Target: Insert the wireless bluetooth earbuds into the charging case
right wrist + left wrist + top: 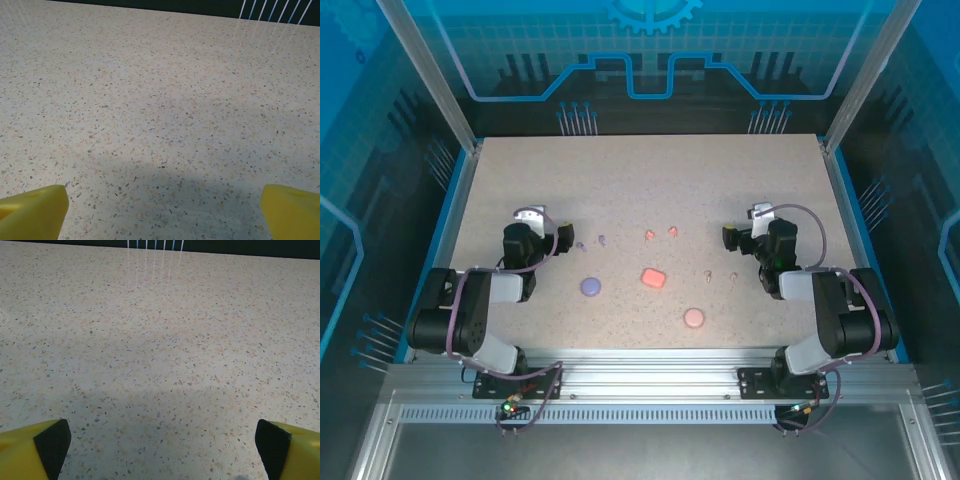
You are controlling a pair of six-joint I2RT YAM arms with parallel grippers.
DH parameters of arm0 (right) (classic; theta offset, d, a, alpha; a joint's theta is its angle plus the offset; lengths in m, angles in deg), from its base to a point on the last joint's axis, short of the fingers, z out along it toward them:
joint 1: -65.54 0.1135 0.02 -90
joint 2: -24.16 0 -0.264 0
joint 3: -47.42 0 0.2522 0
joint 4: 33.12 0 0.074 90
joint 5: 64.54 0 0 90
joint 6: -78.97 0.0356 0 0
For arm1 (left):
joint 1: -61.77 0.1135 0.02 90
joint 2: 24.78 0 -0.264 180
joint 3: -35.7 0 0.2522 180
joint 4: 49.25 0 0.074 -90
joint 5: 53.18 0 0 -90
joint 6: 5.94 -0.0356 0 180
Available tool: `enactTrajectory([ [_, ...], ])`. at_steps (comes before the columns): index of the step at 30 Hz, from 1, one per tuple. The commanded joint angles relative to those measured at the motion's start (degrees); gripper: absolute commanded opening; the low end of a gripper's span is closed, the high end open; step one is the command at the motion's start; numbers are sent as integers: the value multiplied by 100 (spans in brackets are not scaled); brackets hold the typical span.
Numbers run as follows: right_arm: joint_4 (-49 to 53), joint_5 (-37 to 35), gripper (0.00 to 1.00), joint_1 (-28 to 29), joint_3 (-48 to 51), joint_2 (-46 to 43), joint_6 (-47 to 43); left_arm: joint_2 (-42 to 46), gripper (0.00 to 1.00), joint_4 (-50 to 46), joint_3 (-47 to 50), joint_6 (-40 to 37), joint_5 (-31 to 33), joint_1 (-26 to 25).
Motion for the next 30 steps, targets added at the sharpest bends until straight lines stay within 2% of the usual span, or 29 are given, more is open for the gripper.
enactTrajectory([
  [1,-11,84,100,-68,-81,-5,-66,-14,99,-26,-93,1,-75,58],
  [24,-34,162,100,-156,-68,-10,-20,-3,99,-82,-125,54,-53,103],
  [26,396,-272,100,-136,-213,-256,145,116,99,-249,-182,101,102,93],
  [30,2226,-734,100,-133,-830,-1198,545,745,99,-1667,-709,251,480,93],
])
